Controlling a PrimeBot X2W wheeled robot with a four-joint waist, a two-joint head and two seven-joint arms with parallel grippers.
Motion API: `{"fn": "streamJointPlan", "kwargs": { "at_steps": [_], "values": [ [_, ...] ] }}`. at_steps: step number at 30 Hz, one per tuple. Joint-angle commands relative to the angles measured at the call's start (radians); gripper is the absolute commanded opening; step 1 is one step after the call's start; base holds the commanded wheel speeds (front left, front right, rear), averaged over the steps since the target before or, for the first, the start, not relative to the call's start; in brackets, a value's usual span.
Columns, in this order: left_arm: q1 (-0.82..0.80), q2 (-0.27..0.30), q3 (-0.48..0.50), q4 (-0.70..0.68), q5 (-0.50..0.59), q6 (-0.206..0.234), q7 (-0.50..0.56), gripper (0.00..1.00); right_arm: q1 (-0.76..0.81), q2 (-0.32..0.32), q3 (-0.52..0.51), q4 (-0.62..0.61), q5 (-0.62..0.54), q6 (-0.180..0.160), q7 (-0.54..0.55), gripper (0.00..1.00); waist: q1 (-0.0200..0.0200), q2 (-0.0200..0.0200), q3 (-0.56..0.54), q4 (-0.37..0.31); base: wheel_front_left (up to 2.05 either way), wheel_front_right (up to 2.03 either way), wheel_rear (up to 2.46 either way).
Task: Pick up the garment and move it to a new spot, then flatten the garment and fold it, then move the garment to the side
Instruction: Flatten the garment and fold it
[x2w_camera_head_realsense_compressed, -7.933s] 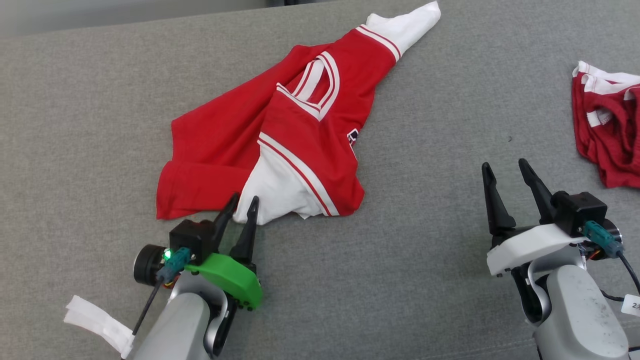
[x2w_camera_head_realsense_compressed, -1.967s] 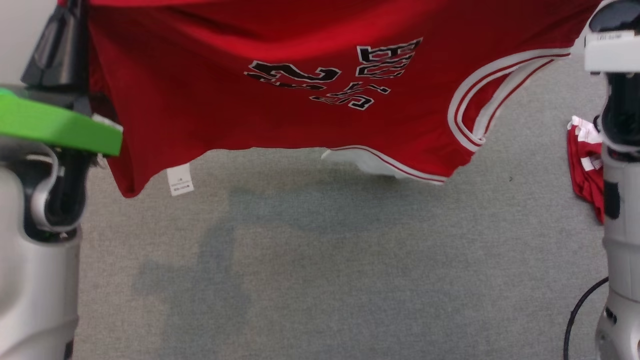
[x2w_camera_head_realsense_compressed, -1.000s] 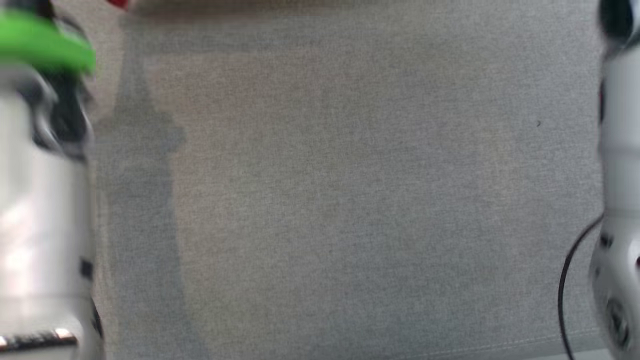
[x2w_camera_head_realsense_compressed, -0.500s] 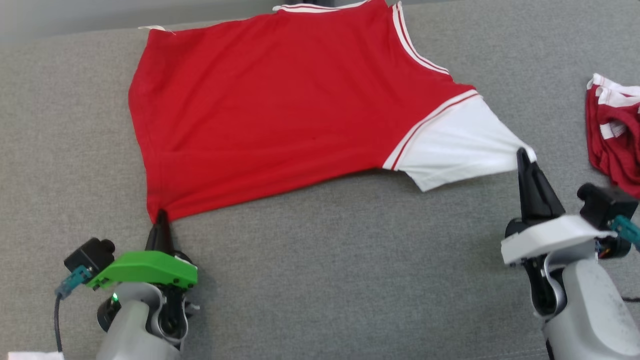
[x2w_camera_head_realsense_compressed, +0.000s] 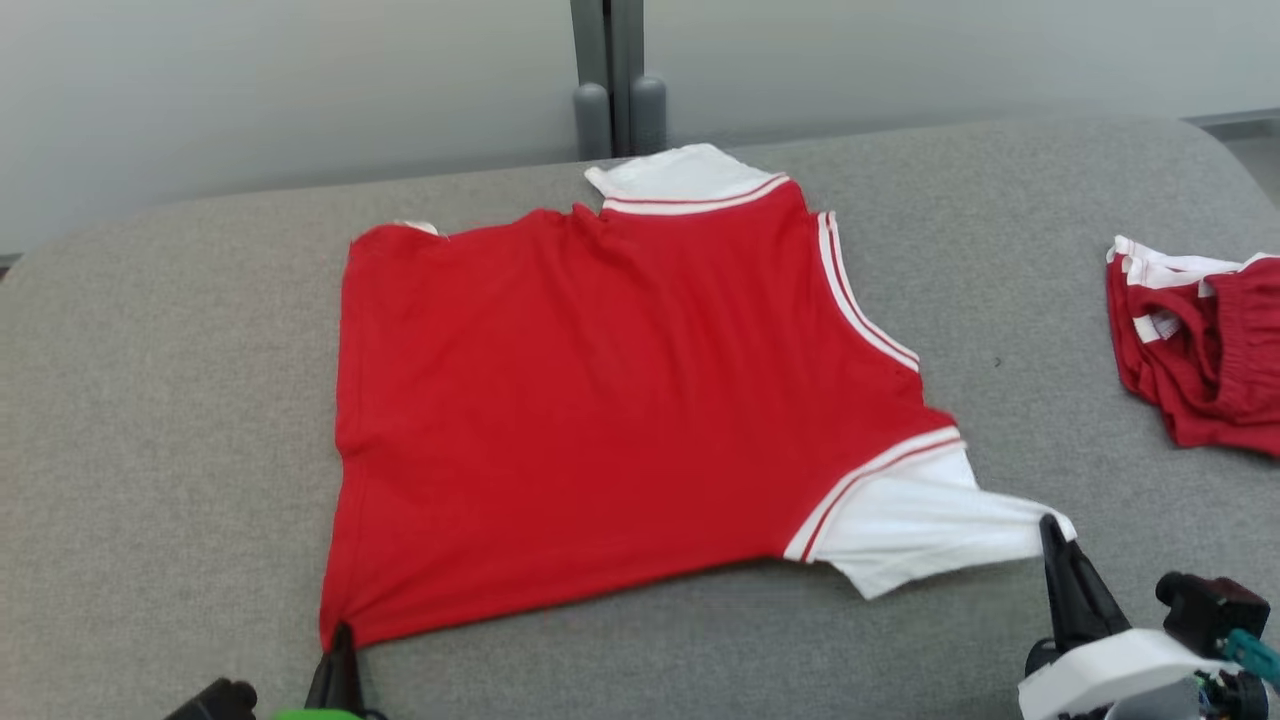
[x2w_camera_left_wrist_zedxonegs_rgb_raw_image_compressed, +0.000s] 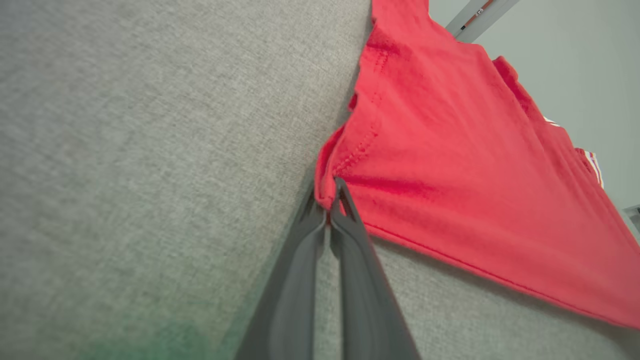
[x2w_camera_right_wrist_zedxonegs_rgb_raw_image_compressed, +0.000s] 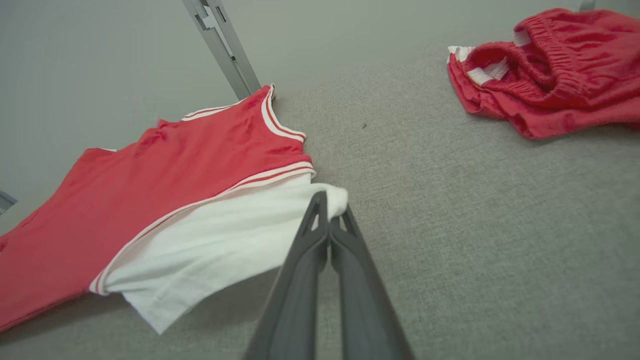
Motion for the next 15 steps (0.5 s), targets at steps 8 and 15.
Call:
{"fn": "streamJointPlan", "kwargs": {
  "at_steps": [8, 15],
  "values": [
    [0.135, 0.008, 0.028, -0.077, -0.003, 0.007, 0.0, 0.0, 0.137, -0.007, -0.016, -0.016, 0.043, -0.004, -0.005, 0.0, 0.0, 0.0, -0.073, 0.018, 0.0, 0.0, 0.0],
    [0.095, 0.007, 0.016, -0.231, 0.003, 0.014, 0.0, 0.0, 0.083, -0.005, 0.002, -0.082, 0.074, -0.003, -0.005, 0.0, 0.0, 0.0, -0.016, 0.028, 0.0, 0.0, 0.0]
  ]
}}
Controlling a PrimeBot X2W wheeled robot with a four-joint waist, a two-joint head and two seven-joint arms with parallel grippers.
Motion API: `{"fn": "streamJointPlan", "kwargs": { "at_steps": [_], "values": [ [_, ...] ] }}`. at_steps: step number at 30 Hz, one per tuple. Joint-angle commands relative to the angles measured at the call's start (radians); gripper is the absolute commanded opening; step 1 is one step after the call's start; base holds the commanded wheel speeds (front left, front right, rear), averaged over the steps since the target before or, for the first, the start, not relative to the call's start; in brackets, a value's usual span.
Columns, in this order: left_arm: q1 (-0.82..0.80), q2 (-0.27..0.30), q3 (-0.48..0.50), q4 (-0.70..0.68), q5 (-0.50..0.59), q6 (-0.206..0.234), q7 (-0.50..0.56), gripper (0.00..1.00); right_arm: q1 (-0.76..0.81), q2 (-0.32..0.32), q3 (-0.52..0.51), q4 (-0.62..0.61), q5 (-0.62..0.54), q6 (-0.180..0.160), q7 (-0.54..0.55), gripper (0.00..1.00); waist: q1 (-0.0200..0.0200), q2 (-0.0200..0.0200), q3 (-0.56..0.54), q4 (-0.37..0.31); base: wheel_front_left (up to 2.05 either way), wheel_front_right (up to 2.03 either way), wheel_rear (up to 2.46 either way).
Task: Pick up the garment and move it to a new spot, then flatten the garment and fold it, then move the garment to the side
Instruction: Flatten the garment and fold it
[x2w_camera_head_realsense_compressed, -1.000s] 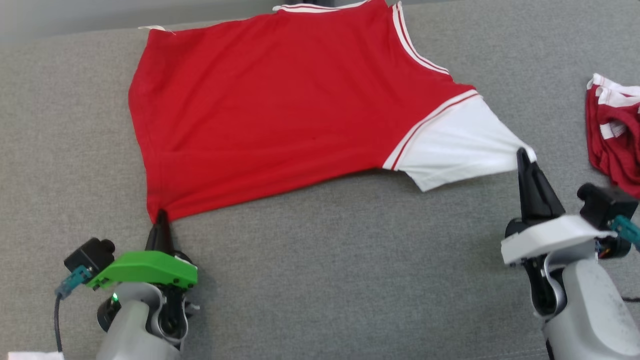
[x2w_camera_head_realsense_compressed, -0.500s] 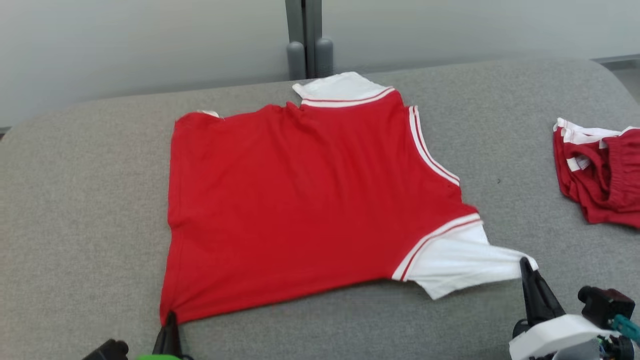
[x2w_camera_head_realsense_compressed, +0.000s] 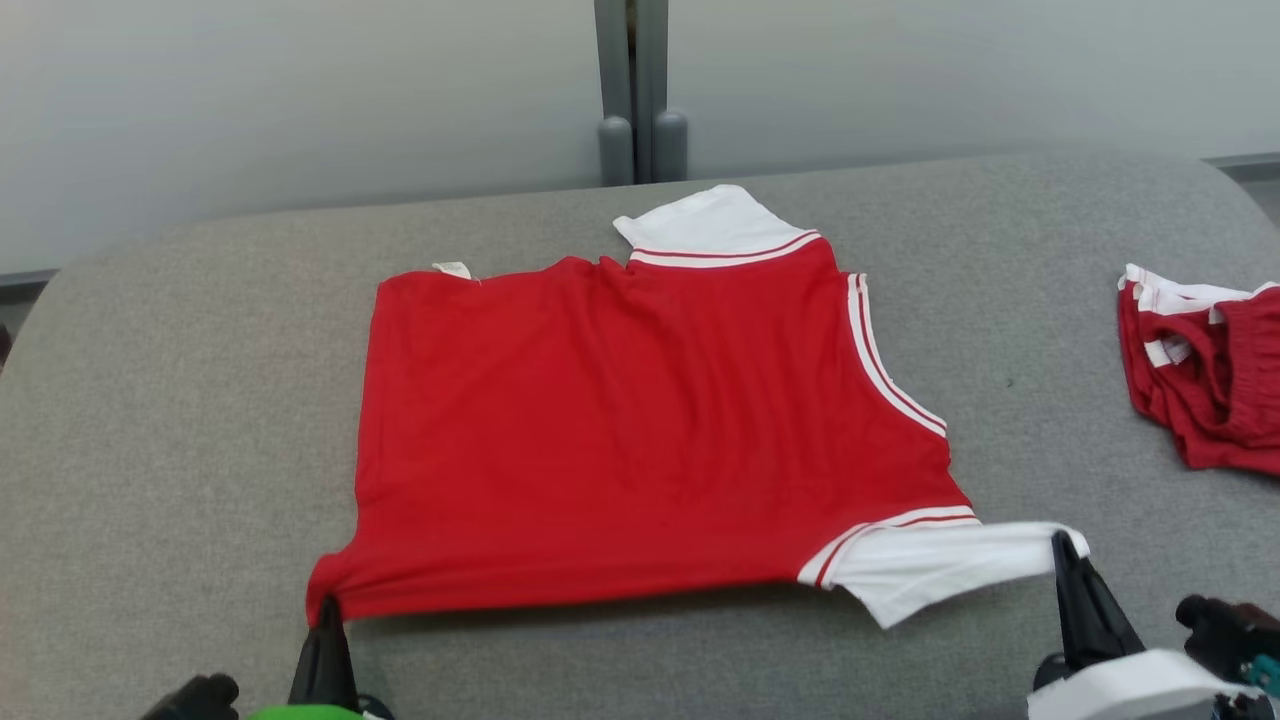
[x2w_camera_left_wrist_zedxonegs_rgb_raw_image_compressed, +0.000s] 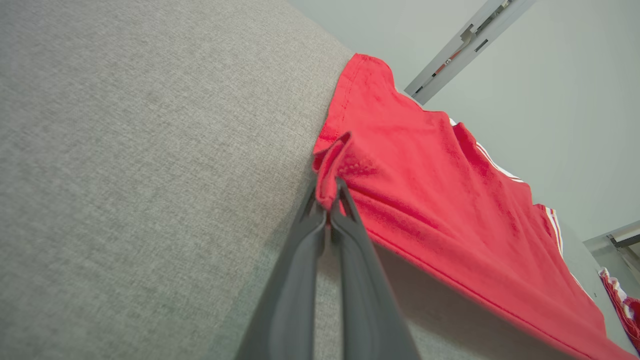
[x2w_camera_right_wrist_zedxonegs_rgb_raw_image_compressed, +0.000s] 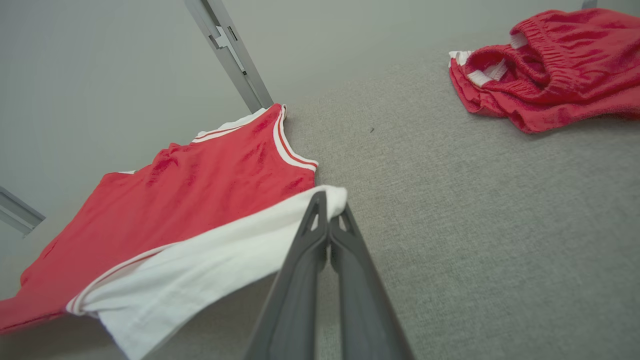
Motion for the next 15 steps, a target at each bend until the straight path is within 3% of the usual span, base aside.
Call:
{"fn": "streamJointPlan", "kwargs": {
  "at_steps": [1, 7, 15],
  "values": [
    [-0.039, 0.008, -0.004, -0.019, 0.004, 0.005, 0.0, 0.0, -0.036, -0.007, 0.004, -0.016, 0.01, -0.002, -0.004, 0.0, 0.0001, 0.0, 0.041, 0.003, 0.0, 0.0, 0.0],
    [-0.157, 0.008, -0.029, -0.04, 0.01, 0.002, 0.0, 0.0, -0.182, -0.006, 0.026, -0.034, 0.014, -0.002, -0.004, 0.0, 0.0001, 0.0, 0.126, 0.01, 0.0, 0.0, 0.0],
    [-0.306, 0.008, -0.039, 0.025, 0.032, -0.004, 0.0, 0.0, -0.368, -0.006, 0.05, 0.047, -0.07, -0.002, -0.005, 0.0, 0.0001, 0.0, 0.217, 0.016, 0.0, 0.0, 0.0]
  ]
}}
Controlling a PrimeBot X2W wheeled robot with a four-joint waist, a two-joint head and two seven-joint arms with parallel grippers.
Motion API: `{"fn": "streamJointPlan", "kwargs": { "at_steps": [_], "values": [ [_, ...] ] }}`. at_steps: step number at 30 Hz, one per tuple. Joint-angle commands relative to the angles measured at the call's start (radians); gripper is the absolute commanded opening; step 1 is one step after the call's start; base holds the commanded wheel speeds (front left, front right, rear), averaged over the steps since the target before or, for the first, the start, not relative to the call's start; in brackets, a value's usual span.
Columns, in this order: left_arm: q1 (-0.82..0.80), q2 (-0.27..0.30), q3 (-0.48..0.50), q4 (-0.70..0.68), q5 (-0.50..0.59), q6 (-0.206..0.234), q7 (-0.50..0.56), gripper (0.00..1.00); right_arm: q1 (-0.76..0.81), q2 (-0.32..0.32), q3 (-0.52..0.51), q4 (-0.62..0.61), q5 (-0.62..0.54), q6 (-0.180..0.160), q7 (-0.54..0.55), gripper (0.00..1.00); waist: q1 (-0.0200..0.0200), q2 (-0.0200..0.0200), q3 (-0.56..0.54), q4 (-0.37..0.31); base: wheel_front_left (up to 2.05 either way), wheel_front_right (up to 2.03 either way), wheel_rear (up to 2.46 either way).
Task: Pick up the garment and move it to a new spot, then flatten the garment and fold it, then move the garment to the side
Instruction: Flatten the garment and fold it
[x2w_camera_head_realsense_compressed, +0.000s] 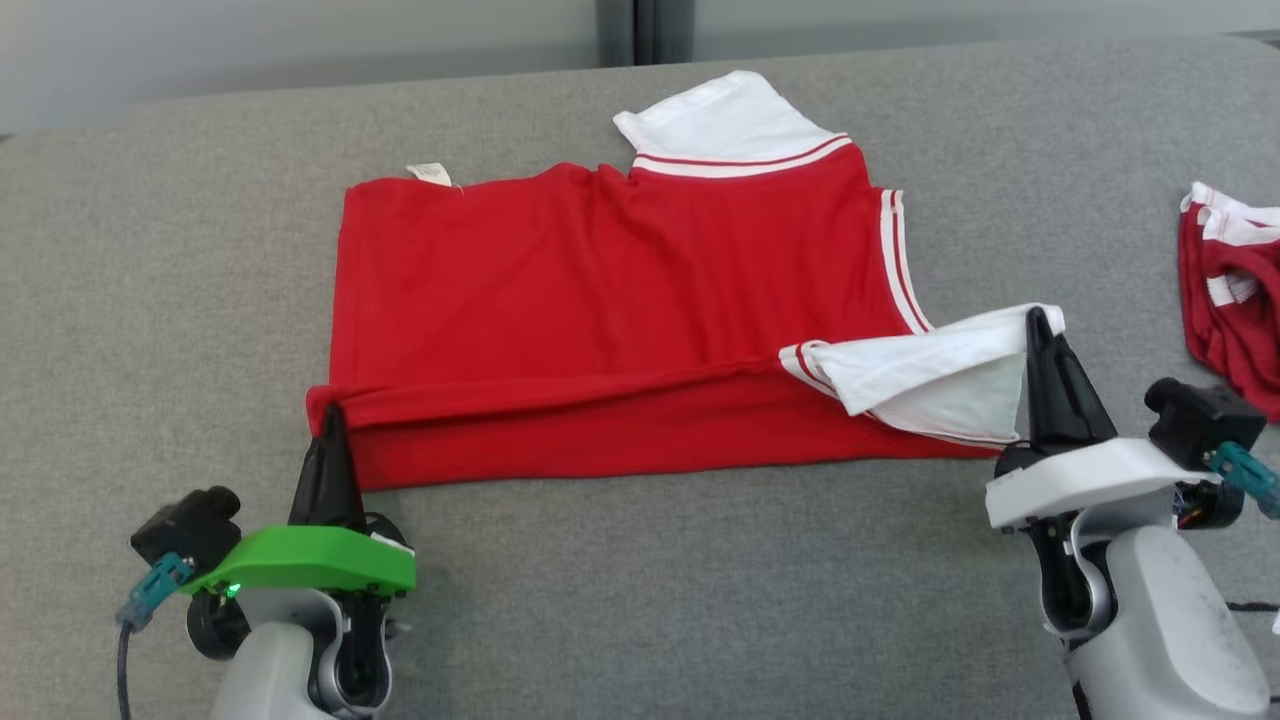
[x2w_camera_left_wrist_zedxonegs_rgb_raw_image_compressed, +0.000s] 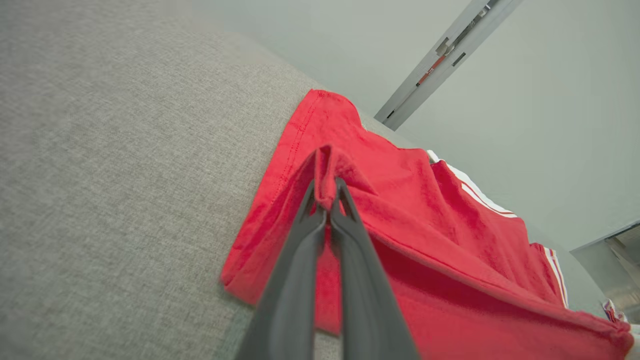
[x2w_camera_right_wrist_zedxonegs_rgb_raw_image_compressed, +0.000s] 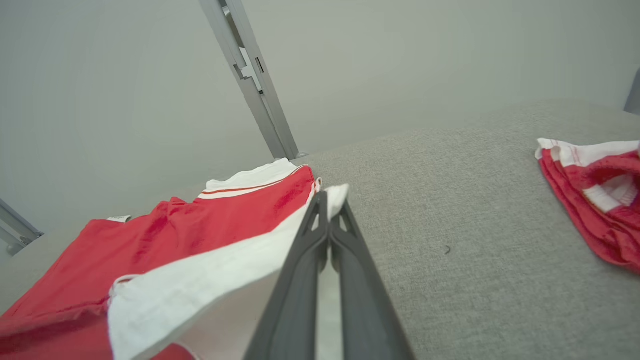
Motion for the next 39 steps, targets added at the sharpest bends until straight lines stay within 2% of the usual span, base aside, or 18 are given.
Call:
{"fn": "streamJointPlan", "kwargs": {
  "at_steps": [1, 13, 14, 15, 16, 24, 29, 33, 39],
  "values": [
    [-0.033, 0.007, -0.001, 0.012, 0.012, -0.004, 0.0, 0.0, -0.027, -0.005, 0.003, 0.014, -0.018, -0.002, -0.004, 0.0, 0.0, 0.0, 0.05, 0.007, 0.0, 0.0, 0.0],
    [-0.156, 0.007, 0.019, 0.083, 0.038, -0.008, 0.0, 0.01, -0.22, -0.005, -0.002, 0.115, -0.094, -0.002, -0.004, 0.0, 0.0, 0.0, 0.135, 0.019, 0.0, 0.0, 0.0],
    [-0.161, 0.007, 0.012, 0.087, 0.023, -0.008, 0.0, 0.36, -0.229, -0.005, -0.008, 0.125, -0.098, -0.002, -0.004, 0.06, 0.0, 0.0, 0.137, 0.02, 0.0, 0.0, 0.0],
    [-0.164, 0.007, 0.009, 0.084, 0.011, -0.008, 0.0, 1.0, -0.235, -0.005, -0.013, 0.132, -0.109, -0.002, -0.004, 0.47, 0.0, 0.0, 0.138, 0.021, 0.0, 0.0, 0.0],
    [-0.167, 0.007, 0.01, 0.078, 0.006, -0.008, 0.0, 1.0, -0.242, -0.005, -0.013, 0.133, -0.136, -0.002, -0.004, 1.0, 0.0, 0.0, 0.138, 0.022, 0.0, 0.0, 0.0],
    [-0.085, 0.006, 0.044, 0.042, 0.027, -0.008, 0.0, 1.0, -0.159, -0.004, -0.016, 0.092, -0.256, -0.002, -0.004, 1.0, 0.0, 0.0, 0.123, 0.014, 0.0, 0.0, 0.0],
    [-0.046, 0.006, 0.039, 0.058, 0.073, -0.008, 0.0, 1.0, -0.08, -0.004, -0.034, 0.082, -0.292, -0.002, -0.004, 1.0, 0.0, 0.0, 0.12, 0.008, 0.0, 0.0, 0.0],
    [-0.039, 0.006, 0.03, 0.096, 0.078, -0.008, 0.0, 1.0, -0.046, -0.004, -0.029, 0.123, -0.317, -0.002, -0.004, 1.0, 0.0, 0.0, 0.123, 0.004, 0.0, 0.0, 0.0],
    [-0.062, 0.004, 0.008, 0.194, 0.128, -0.008, 0.006, 1.0, -0.075, -0.005, -0.043, 0.228, -0.326, -0.002, -0.002, 1.0, 0.0, 0.0, 0.133, 0.003, 0.0, 0.0, 0.0]
  ]
}}
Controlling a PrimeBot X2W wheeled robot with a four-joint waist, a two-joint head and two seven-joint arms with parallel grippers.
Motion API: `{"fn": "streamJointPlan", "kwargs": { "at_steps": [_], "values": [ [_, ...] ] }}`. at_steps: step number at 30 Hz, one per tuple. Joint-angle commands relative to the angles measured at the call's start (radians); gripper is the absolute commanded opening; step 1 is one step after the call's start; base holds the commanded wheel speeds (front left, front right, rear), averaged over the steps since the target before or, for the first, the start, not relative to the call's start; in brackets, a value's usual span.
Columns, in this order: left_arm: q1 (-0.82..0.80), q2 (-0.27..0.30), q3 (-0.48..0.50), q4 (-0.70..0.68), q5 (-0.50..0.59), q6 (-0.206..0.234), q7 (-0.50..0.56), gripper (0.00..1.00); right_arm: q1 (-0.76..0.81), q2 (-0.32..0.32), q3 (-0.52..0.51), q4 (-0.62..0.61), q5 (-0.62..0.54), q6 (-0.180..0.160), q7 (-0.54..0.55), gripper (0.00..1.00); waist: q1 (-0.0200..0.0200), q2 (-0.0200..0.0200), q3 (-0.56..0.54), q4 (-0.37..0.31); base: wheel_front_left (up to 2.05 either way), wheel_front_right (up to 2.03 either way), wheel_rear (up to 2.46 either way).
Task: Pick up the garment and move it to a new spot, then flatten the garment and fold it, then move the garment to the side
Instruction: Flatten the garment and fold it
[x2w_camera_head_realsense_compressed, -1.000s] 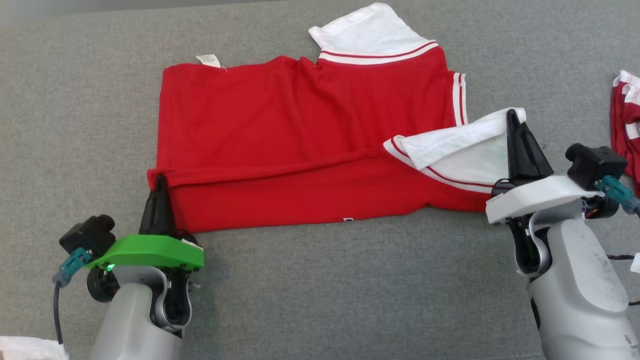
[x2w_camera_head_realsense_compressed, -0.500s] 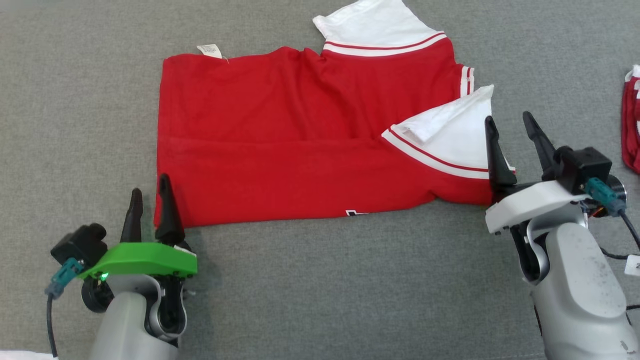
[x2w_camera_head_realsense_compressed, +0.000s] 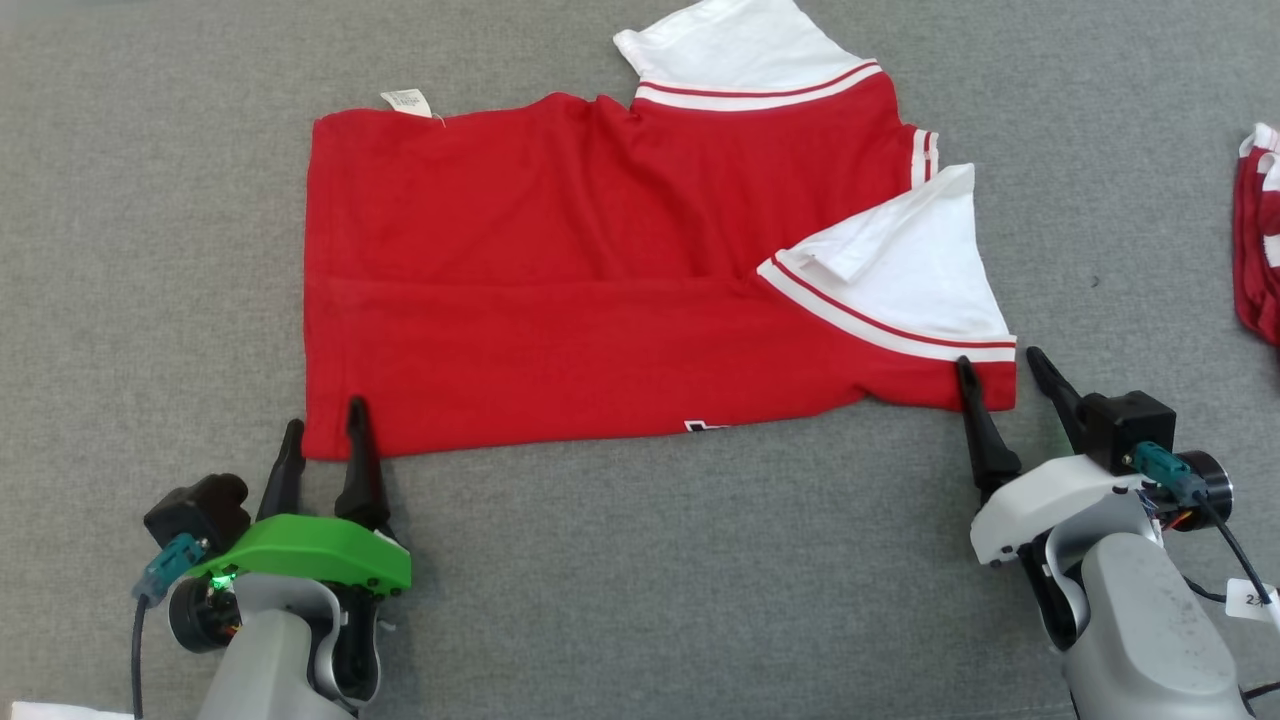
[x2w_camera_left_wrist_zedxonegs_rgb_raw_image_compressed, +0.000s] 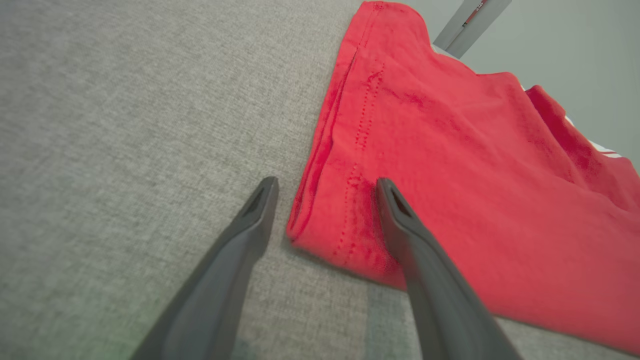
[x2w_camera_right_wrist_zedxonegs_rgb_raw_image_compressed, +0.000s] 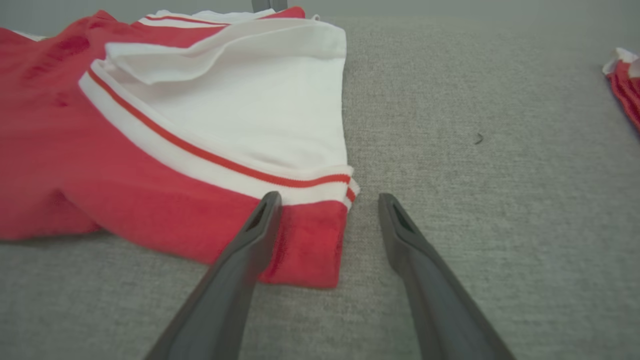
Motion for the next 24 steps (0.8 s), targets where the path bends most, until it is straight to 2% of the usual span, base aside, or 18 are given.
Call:
{"fn": "streamJointPlan", "kwargs": {
  "at_steps": [1, 2, 3, 4, 5, 9, 15, 18, 24],
  "values": [
    [0.003, 0.001, -0.013, 0.045, 0.02, -0.004, 0.016, 1.0, -0.01, -0.004, 0.001, 0.037, 0.009, -0.002, 0.001, 1.0, 0.0, -0.0001, 0.0, 0.002, 0.0, 0.0, 0.0],
    [0.002, -0.001, -0.026, 0.07, 0.021, -0.004, 0.017, 1.0, -0.014, -0.004, 0.008, 0.069, 0.014, -0.002, 0.002, 0.96, 0.0, -0.0001, -0.001, 0.003, 0.0, 0.0, 0.0],
    [0.002, -0.003, -0.036, 0.089, 0.012, -0.004, 0.018, 0.95, -0.016, -0.004, 0.014, 0.09, 0.02, -0.002, 0.005, 0.65, 0.0, -0.0001, -0.003, 0.004, 0.0, 0.0, 0.0],
    [0.001, -0.004, -0.046, 0.104, 0.006, -0.004, 0.019, 0.65, -0.02, -0.003, 0.025, 0.108, 0.024, -0.002, 0.006, 0.35, 0.0, -0.0001, -0.005, 0.006, 0.0, 0.0, 0.0],
    [-0.001, -0.005, -0.066, 0.123, 0.008, -0.004, 0.02, 0.0, -0.025, -0.001, 0.04, 0.125, 0.027, -0.002, 0.008, 0.0, 0.0, -0.0001, -0.008, 0.007, 0.0, 0.0, 0.0],
    [-0.008, -0.009, -0.121, 0.139, -0.031, -0.005, 0.021, 0.0, -0.031, -0.001, 0.074, 0.123, 0.062, -0.002, 0.007, 0.0, 0.0, -0.0001, -0.023, 0.007, 0.0, 0.0, 0.0],
    [-0.006, 0.027, -0.074, 0.031, -0.087, -0.004, 0.009, 0.0, -0.039, -0.004, 0.079, 0.033, 0.134, -0.002, 0.001, 0.0, 0.0, -0.0001, -0.078, -0.003, 0.0, 0.0, 0.0],
    [0.014, 0.045, -0.057, -0.014, -0.079, -0.004, 0.008, 0.0, -0.023, -0.004, 0.083, -0.01, 0.16, -0.002, 0.001, 0.0, 0.0, -0.0001, -0.12, -0.007, 0.0, 0.0, 0.0],
    [0.118, 0.04, -0.019, -0.046, -0.044, -0.004, 0.008, 0.0, 0.077, -0.013, 0.092, -0.021, 0.199, -0.002, 0.001, 0.0, 0.0, -0.0001, -0.219, -0.019, 0.0, 0.0, 0.0]
  ]
}}
